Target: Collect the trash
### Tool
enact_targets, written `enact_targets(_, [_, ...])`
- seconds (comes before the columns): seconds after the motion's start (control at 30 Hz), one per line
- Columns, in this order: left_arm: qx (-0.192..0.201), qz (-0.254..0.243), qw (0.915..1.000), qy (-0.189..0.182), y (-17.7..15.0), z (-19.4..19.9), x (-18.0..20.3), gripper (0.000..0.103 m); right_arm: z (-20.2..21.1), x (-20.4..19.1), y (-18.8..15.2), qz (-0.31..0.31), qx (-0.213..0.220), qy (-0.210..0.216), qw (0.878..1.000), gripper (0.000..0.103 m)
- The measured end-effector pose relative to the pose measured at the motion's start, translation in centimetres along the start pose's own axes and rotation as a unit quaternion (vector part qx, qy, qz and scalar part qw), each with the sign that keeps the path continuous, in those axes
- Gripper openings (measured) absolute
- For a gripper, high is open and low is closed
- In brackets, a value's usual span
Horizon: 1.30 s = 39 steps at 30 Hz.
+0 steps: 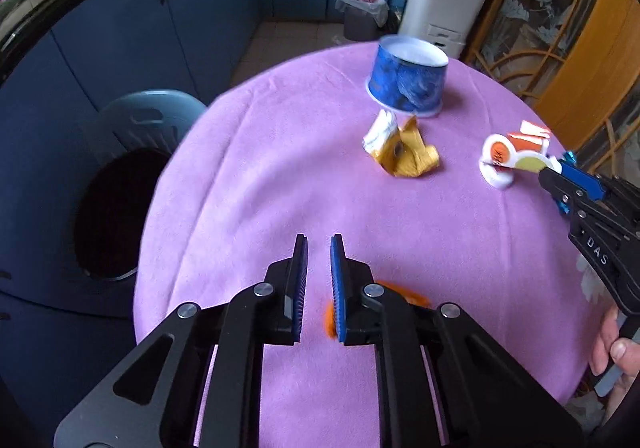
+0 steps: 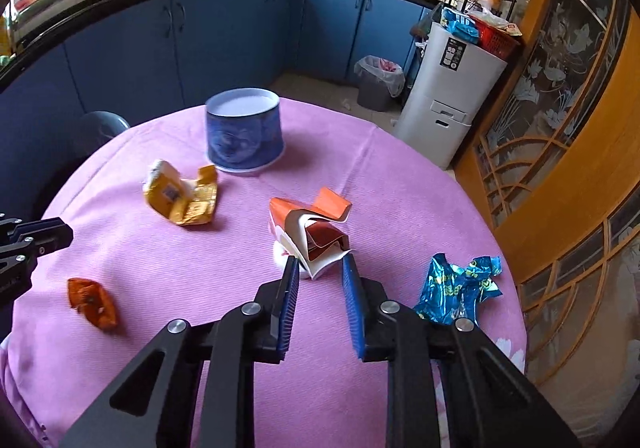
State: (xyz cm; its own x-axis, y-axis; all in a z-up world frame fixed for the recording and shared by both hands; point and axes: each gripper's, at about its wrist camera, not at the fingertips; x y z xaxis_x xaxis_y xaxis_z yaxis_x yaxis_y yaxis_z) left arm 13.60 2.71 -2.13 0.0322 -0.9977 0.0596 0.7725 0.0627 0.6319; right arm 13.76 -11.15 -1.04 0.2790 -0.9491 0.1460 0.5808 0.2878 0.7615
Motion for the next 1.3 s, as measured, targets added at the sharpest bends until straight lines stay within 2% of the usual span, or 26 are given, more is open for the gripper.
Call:
enact_targets(0.17, [-0.027, -0.023, 0.9991, -0.025, -2.3, -0.1, 1.2, 0.015, 1.1, -1.2, -1.0, -0.003, -0.006, 0.006, 1.000, 0.015])
enact_targets(0.27, [-0.023, -0.037, 0.9985, -0.032, -2.8, 0.0, 2.0, 0.016, 1.5, -1.6, -1.6, -0.004, -0.011, 0.008, 1.000, 0.013])
enact_targets(0.3, [-0.029, -0.045, 0.9978, -0.039, -2.8, -0.3, 2.4, 0.023, 1.6, -1.5, -1.8, -0.005, -0.013, 0.009, 1.000, 0.013])
enact_targets(0.37, [-0.029, -0.047, 0.9978, -0.036, -2.7, -0.7, 2.6, 0.062, 1.8, -1.5, -2.0, -0.007, -0.014, 0.009, 1.000, 0.013])
enact_targets(0.4, [-0.020, -0.046, 0.9983, -0.030, -2.6, -0.7, 2.6, 0.099, 1.8, -1.5, -2.1, -0.008, -0.013, 0.009, 1.000, 0.013])
enact_targets(0.47, [0.008, -0.038, 0.9990, -0.022, -2.3, -0.1, 2.3, 0.099, 1.9, -1.4, -2.1, -0.012, -0.013, 0.008, 1.000, 0.013])
enact_targets(0.53, [0.016, -0.042, 0.9986, -0.027, -2.1, 0.1, 2.3, 0.100, 1.9, -1.3, -2.1, -0.015, -0.013, 0.011, 1.000, 0.013])
enact_targets(0.6, [0.012, -0.057, 0.9983, -0.011, -1.9, -0.3, 2.5, 0.100, 1.9, -1.2, -2.1, -0.017, -0.012, 0.013, 1.000, 0.013])
enact_targets(0.73, [-0.013, -0.062, 0.9979, -0.013, -2.2, -2.1, 2.5, 0.098, 1.7, -1.0, -2.0, -0.024, -0.010, 0.016, 1.000, 0.013])
enact_targets(0.77, [-0.018, -0.068, 0.9975, -0.011, -2.5, -2.5, 2.7, 0.095, 1.6, -1.0, -2.0, -0.025, -0.010, 0.017, 0.999, 0.013])
enact_targets(0.8, [-0.023, -0.072, 0.9971, -0.009, -2.7, -2.9, 2.7, 0.074, 1.6, -1.0, -2.0, -0.025, -0.010, 0.017, 0.999, 0.013])
enact_targets(0.83, [-0.032, -0.074, 0.9967, -0.008, -2.9, -3.3, 2.8, 0.066, 1.6, -1.0, -2.0, -0.025, -0.010, 0.017, 0.999, 0.013])
enact_targets(0.87, [-0.019, -0.077, 0.9968, -0.007, -2.9, -2.8, 2.8, 0.056, 1.6, -1.0, -2.0, -0.024, -0.011, 0.017, 1.000, 0.013])
enact_targets(0.9, [-0.020, -0.081, 0.9965, -0.009, -2.9, -2.6, 3.0, 0.036, 1.6, -1.1, -1.9, -0.023, -0.011, 0.017, 1.000, 0.013])
enact_targets(0.93, [-0.019, -0.084, 0.9963, -0.010, -2.8, -2.4, 3.1, 0.031, 1.6, -1.1, -1.9, -0.024, -0.011, 0.017, 1.000, 0.013])
enact_targets(1.1, [-0.004, -0.062, 0.9981, -0.003, -2.1, -0.8, 1.7, 0.022, 2.3, -1.8, -1.3, -0.016, -0.001, 0.025, 1.000, 0.011])
enact_targets(1.17, [0.006, -0.051, 0.9987, -0.004, -1.8, 0.0, 0.8, 0.020, 2.9, -2.3, -1.1, -0.010, 0.004, 0.031, 0.999, 0.008])
enact_targets(1.2, [0.015, -0.044, 0.9989, -0.002, -1.4, 0.7, 0.1, 0.020, 3.2, -2.7, -0.8, -0.008, 0.007, 0.035, 0.999, 0.003])
enact_targets(1.3, [0.036, -0.032, 0.9988, 0.009, -0.8, 2.1, -1.1, 0.020, 3.8, -3.9, 0.0, -0.001, 0.016, 0.047, 0.999, 0.001])
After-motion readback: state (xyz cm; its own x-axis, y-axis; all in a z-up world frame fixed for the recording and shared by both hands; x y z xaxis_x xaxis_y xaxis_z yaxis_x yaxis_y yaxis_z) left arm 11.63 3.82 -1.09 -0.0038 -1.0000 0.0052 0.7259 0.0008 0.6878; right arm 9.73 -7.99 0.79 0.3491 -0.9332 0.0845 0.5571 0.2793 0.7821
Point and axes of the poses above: each gripper's, at about its wrist camera, not at the fingertips, and z roughly against the way its jaws point, x to its right, y to its top, and after that the axes turned 12 degrees about x, right-handed
